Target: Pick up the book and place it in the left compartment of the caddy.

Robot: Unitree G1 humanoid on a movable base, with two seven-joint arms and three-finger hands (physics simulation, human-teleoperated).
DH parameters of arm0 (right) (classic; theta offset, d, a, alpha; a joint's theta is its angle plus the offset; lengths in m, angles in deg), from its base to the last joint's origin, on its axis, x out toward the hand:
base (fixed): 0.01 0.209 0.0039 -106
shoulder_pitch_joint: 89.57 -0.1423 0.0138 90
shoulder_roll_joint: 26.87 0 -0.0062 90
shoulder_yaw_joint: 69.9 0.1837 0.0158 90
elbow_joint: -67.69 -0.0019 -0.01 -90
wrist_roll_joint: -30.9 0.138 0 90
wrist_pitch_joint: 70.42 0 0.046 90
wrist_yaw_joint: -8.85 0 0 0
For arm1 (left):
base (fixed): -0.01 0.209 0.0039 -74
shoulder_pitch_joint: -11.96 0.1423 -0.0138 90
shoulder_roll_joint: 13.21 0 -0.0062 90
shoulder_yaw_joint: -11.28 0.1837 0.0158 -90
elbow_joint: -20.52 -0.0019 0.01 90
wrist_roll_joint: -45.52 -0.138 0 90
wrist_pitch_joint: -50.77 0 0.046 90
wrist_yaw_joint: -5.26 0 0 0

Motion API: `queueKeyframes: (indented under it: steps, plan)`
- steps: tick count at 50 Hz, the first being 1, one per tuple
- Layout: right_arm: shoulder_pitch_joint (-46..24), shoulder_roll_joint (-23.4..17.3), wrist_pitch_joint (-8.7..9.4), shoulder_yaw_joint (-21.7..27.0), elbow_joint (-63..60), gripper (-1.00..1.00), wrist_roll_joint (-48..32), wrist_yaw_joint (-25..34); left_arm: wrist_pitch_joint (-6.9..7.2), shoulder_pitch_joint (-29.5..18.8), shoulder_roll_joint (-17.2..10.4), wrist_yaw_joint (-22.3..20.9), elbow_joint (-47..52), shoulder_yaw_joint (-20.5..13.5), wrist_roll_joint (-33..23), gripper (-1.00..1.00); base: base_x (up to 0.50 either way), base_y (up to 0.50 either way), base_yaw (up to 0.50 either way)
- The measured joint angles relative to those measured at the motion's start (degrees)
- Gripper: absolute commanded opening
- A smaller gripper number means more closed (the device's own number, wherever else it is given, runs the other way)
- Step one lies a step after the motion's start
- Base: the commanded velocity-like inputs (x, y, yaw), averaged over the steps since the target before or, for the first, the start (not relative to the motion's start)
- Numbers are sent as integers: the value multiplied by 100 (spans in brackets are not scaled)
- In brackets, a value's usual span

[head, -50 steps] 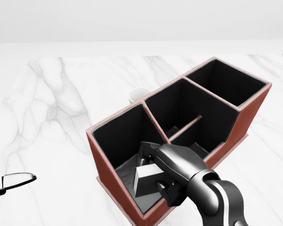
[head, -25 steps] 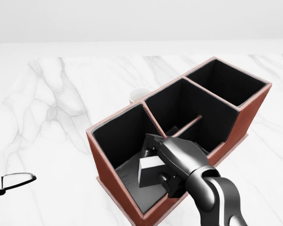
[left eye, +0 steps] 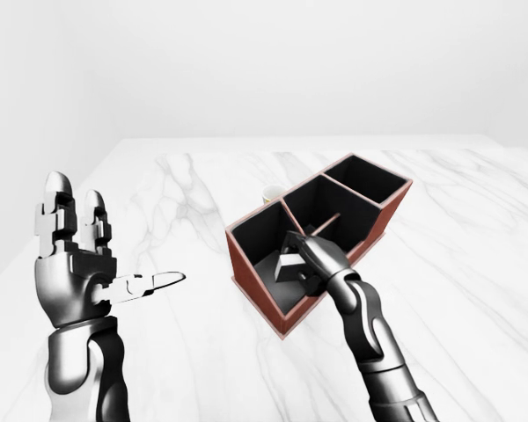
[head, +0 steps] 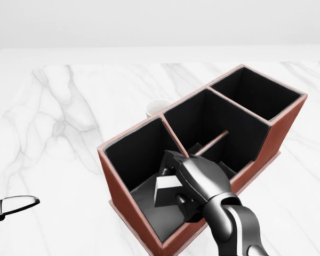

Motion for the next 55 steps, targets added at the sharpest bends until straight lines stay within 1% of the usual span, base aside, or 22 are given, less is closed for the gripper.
queueKeyframes:
  steps: [14,28,29,30,39,55]
  plan:
    - [85,60,0,-103,107,-100,-18,-306,0,-6,-4,2,-11,-1,5,100,0,0,0]
    - [168,91,0,-169,193,-100,-89,-448,0,-7,-8,1,-13,-4,15,100,0,0,0]
    - [172,94,0,-172,198,15,-93,-456,0,-6,-8,0,-10,-5,16,100,0,0,0]
    - [179,97,0,-173,190,98,-106,-473,0,-5,-8,0,-9,-6,17,100,0,0,0]
    - [266,143,0,-229,32,100,-36,-536,0,-6,-6,-3,-12,-11,20,100,0,0,0]
    - [433,193,0,-337,-349,100,-58,-357,0,-19,-13,8,-30,-4,22,100,0,0,0]
